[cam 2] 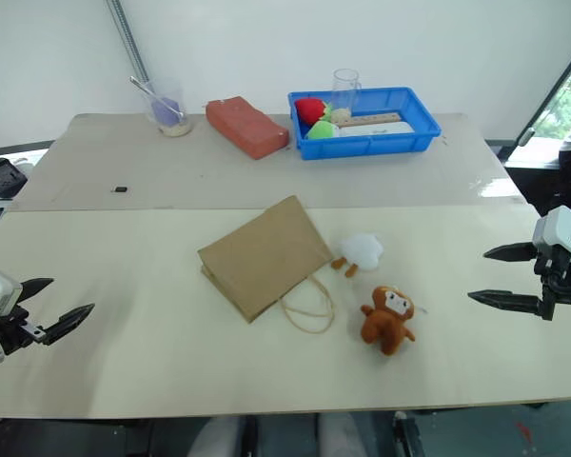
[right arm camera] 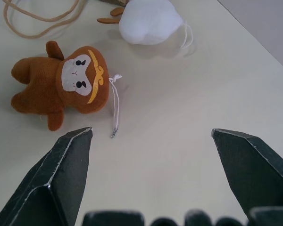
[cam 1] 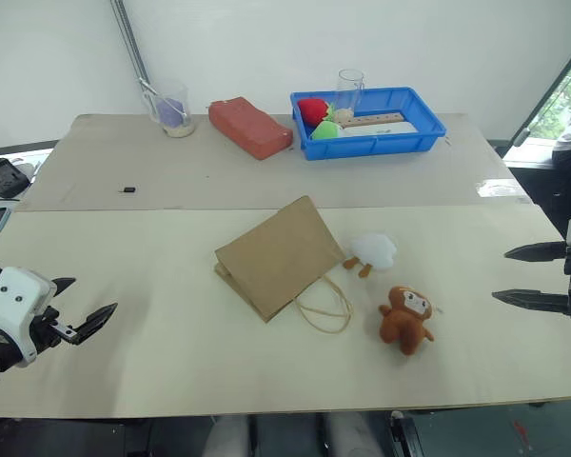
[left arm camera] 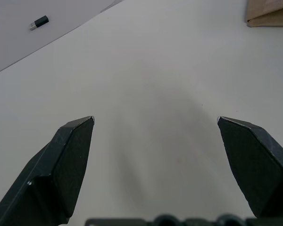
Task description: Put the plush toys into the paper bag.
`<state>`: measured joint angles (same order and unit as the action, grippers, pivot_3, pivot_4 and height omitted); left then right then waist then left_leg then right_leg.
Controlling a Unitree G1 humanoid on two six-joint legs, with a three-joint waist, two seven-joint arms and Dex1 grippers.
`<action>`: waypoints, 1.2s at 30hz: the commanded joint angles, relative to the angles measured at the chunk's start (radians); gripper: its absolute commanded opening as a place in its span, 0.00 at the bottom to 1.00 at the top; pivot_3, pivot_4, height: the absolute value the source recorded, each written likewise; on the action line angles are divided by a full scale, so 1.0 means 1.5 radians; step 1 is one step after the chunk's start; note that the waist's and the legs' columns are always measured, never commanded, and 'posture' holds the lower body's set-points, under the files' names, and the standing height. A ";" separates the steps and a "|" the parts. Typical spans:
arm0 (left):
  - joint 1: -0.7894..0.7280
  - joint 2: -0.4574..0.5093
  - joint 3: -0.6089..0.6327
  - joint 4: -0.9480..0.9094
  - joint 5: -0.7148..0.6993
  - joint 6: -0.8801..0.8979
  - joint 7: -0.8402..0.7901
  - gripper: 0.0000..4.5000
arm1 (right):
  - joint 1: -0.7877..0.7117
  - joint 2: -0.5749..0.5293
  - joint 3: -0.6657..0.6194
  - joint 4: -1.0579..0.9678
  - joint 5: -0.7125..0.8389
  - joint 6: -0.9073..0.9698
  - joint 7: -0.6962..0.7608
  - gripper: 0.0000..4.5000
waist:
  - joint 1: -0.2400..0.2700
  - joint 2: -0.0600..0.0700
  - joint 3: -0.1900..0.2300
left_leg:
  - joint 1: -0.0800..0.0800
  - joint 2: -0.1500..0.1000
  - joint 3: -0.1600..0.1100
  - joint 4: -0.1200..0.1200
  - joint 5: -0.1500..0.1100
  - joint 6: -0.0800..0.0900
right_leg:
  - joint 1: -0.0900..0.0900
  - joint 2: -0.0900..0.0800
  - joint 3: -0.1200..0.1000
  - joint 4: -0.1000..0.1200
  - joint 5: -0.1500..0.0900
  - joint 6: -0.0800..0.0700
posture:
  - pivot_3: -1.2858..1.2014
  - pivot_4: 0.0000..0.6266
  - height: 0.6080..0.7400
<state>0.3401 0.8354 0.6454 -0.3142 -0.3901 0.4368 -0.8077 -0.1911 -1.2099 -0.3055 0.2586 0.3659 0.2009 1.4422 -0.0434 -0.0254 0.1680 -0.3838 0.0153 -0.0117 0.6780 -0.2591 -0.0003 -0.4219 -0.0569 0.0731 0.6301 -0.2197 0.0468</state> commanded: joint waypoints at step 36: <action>-0.439 -0.051 -0.506 -0.039 0.023 -0.052 -0.165 0.99 | 0.150 0.056 -0.114 -0.398 0.155 0.214 -0.092 1.00 | 0.020 0.001 0.000 | -0.002 -0.001 -0.002 0.001 -0.001 0.001 | 0.000 0.000 0.000 0.001 0.000 0.001 | 0.52 0.24 1.00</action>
<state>-0.2853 0.7754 -0.0544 -0.3852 -0.3854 0.3750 -1.0417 0.0235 -1.1012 -0.4069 -0.2476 0.5405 0.4542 1.3078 -0.0133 -0.0243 0.1674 -0.3869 0.0131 -0.0144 0.6798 -0.2602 0.0015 -0.4214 -0.0568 0.0730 0.6313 -0.2191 0.0481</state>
